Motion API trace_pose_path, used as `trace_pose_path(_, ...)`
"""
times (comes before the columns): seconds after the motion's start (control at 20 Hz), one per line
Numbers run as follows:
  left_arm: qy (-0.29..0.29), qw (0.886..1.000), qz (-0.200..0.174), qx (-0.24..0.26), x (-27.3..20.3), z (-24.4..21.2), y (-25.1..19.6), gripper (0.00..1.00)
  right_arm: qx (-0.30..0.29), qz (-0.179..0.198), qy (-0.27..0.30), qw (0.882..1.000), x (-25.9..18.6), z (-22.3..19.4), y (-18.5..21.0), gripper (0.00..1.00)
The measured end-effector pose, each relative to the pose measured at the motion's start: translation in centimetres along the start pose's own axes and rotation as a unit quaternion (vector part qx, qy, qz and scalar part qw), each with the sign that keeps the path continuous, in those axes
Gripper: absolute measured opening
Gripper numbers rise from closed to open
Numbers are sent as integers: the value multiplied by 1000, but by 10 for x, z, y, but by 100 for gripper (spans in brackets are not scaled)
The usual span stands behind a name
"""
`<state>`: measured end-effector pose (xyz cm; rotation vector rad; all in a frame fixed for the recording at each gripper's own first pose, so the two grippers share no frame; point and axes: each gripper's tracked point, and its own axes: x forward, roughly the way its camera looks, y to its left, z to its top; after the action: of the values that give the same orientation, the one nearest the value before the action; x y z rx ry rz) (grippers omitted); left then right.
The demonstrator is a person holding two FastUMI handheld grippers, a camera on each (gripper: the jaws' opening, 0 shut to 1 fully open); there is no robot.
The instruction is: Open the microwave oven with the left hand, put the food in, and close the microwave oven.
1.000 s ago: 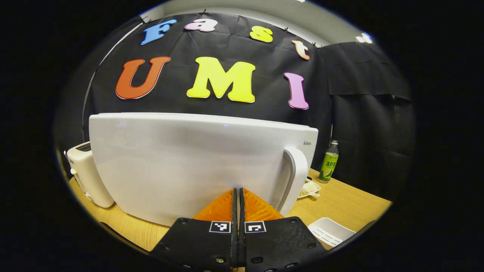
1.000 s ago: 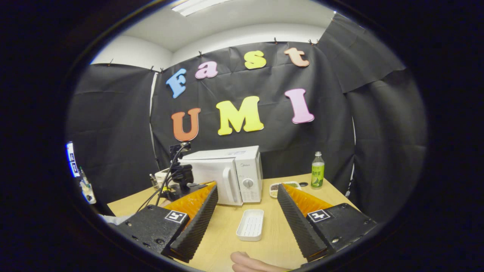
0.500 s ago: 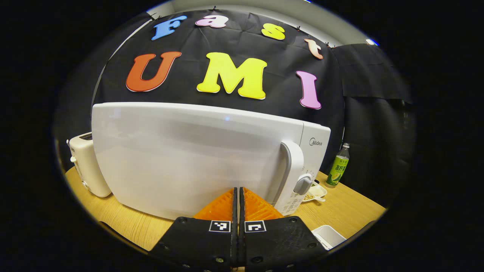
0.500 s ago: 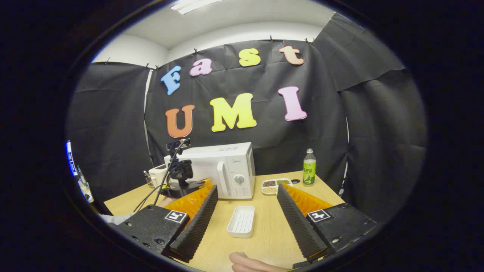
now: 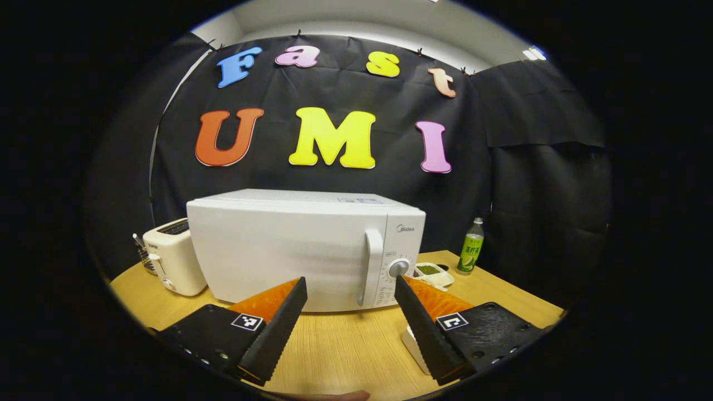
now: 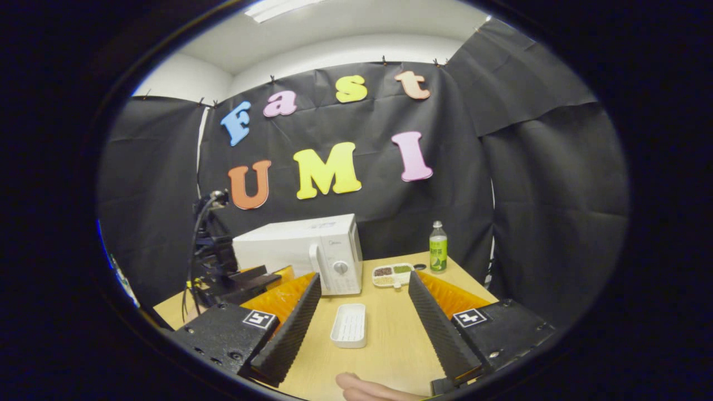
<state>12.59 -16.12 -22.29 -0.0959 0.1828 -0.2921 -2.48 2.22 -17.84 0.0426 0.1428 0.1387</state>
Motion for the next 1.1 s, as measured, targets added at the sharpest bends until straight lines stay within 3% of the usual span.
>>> trace_pose_path(0.05,-5,1000,7,1,-16,12,-3,96,-5,-9,1,1000,-4,2,-3,91)
trace_pose_path(0.1,-8,1000,22,2,-33,24,-2,96,-7,-19,-1,1000,-8,8,-6,100)
trace_pose_path(0.15,-14,999,37,4,-50,37,0,96,-6,-25,-7,1000,-15,16,-6,100)
trace_pose_path(0.2,-18,999,44,6,-65,49,-2,96,-7,-26,-14,1000,-22,26,-3,92)
trace_pose_path(0.25,-21,998,51,11,-81,62,-3,96,-9,-28,-18,999,-30,34,-1,92)
trace_pose_path(0.3,-23,998,61,16,-95,73,-2,95,-12,-26,-25,999,-38,42,1,100)
trace_pose_path(0.35,-25,997,75,22,-110,84,2,96,-14,-28,-38,999,-48,55,1,92)
trace_pose_path(0.5,-37,992,109,44,-151,117,12,96,-21,-47,-72,996,-72,91,-6,91)
trace_pose_path(0.65,-51,993,98,37,-183,144,7,96,-24,-56,-102,993,-94,121,-7,91)
trace_pose_path(0.7,-59,993,101,37,-194,154,11,95,-22,-59,-112,992,-100,132,-8,100)
trace_pose_path(0.75,-66,991,106,36,-205,163,15,96,-22,-66,-119,990,-106,138,-10,100)
trace_pose_path(0.8,-72,990,113,36,-214,169,19,96,-19,-74,-127,989,-113,145,-12,91)
trace_pose_path(0.85,-79,990,113,36,-221,175,18,95,-11,-78,-139,987,-120,153,-12,100)
trace_pose_path(0.9,-83,990,113,31,-227,180,17,95,-5,-74,-152,986,-127,163,-8,91)
trace_pose_path(0.95,-83,990,111,24,-234,180,15,95,-2,-69,-161,984,-132,170,-4,100)
trace_pose_path(1.0,-86,990,109,22,-241,181,14,95,-6,-67,-166,984,-137,172,-3,91)
trace_pose_path(1.05,-90,990,109,23,-246,181,15,95,-15,-69,-171,983,-141,174,-2,91)
trace_pose_path(1.1,-95,989,112,21,-253,181,16,95,-25,-73,-173,982,-142,174,-3,100)
